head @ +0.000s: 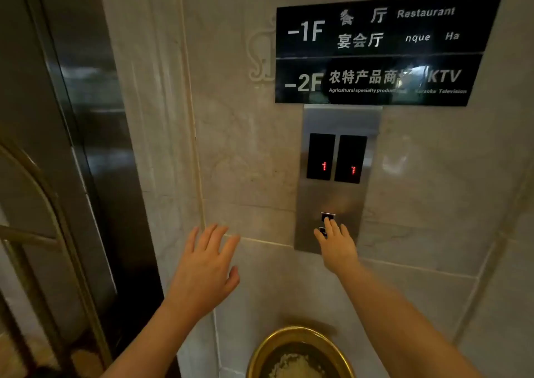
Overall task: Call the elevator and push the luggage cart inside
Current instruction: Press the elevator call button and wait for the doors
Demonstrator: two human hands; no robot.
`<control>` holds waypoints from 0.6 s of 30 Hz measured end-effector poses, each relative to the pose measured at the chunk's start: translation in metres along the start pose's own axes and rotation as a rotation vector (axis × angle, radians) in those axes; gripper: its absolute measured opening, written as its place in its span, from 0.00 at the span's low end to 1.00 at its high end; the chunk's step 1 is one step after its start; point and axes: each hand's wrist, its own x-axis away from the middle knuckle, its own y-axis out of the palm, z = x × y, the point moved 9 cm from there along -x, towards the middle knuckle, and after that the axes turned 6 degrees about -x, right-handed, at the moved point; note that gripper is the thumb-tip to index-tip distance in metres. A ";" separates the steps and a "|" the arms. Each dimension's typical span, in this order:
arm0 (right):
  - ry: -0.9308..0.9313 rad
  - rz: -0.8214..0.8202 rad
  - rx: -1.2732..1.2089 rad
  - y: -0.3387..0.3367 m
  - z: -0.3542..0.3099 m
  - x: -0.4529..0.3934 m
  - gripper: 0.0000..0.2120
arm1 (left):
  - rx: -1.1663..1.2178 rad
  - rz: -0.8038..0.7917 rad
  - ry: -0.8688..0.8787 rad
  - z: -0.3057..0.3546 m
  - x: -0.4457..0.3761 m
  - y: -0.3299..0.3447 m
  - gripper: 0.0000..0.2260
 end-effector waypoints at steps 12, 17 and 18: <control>0.009 -0.012 -0.031 -0.007 -0.019 -0.009 0.35 | 0.009 0.034 -0.007 -0.001 0.000 0.003 0.23; -0.122 0.176 -0.322 -0.039 -0.077 0.031 0.27 | 0.012 0.058 0.001 -0.012 0.019 -0.001 0.24; -0.152 0.207 -0.377 -0.045 -0.091 0.045 0.26 | 0.013 0.061 0.002 -0.015 0.025 -0.002 0.24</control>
